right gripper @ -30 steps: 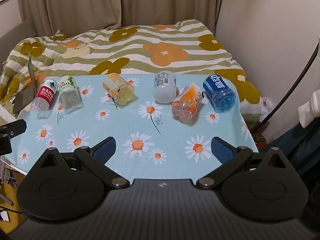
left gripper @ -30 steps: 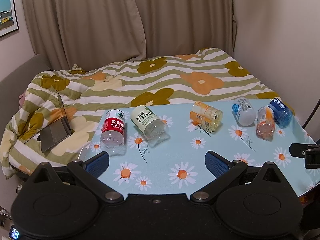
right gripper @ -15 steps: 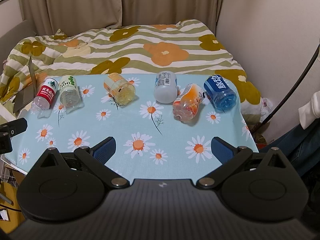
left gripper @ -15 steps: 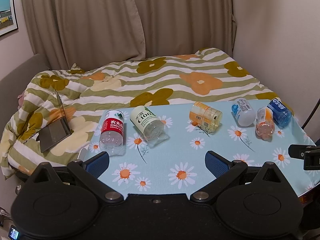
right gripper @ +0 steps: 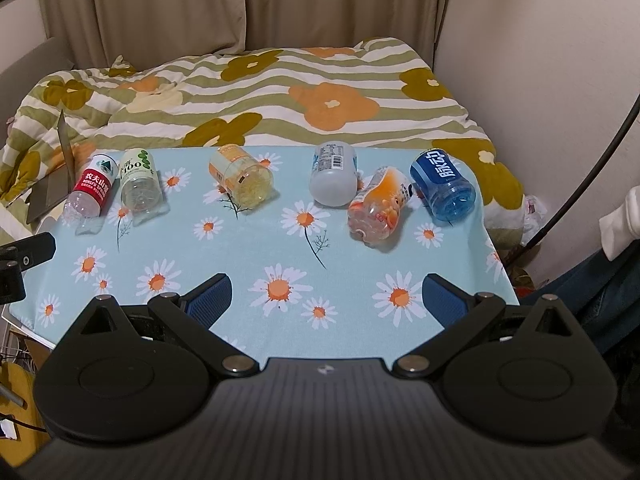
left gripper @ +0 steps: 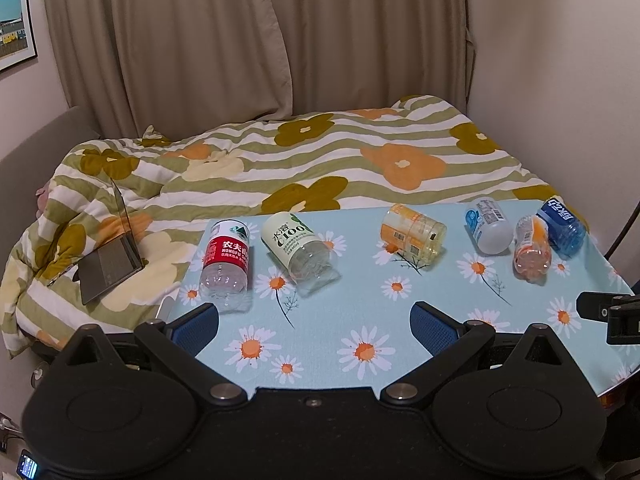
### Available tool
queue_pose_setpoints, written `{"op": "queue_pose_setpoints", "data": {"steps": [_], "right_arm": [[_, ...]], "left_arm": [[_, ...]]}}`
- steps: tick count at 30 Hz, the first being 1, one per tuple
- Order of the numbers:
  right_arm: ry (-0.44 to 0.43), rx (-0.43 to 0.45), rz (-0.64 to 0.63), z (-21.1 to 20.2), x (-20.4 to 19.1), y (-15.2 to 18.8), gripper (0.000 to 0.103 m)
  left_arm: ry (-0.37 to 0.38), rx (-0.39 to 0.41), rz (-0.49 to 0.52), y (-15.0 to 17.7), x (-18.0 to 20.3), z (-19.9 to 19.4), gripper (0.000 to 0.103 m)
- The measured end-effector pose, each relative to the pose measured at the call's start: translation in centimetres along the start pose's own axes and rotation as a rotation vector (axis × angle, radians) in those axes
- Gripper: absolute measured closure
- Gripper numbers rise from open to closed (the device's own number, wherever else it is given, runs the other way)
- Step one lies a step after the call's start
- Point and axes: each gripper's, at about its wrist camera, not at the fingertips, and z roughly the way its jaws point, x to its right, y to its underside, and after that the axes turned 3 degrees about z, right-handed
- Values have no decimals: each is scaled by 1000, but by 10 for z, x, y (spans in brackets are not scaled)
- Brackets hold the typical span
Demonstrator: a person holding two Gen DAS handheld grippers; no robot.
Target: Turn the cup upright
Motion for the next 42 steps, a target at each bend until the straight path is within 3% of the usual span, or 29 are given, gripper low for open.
{"op": "queue_pose_setpoints", "data": {"steps": [19,26,32,42], "right_arm": [[-13,-13,3,0,4,0,0],[-37,-39,-31,12,18,-18,0],[-69,-70,-7,38,47,-35,0],[-51,-145,169,106,78,-70,0]], "left_arm": [[-10,-19,-21,-5,-8,-1,0],[-44,-42,-60,-19,3,6,0],[-82,-65,-90,-27,18,17,0],[-43,-131,-87,-40,25,62,0]]}}
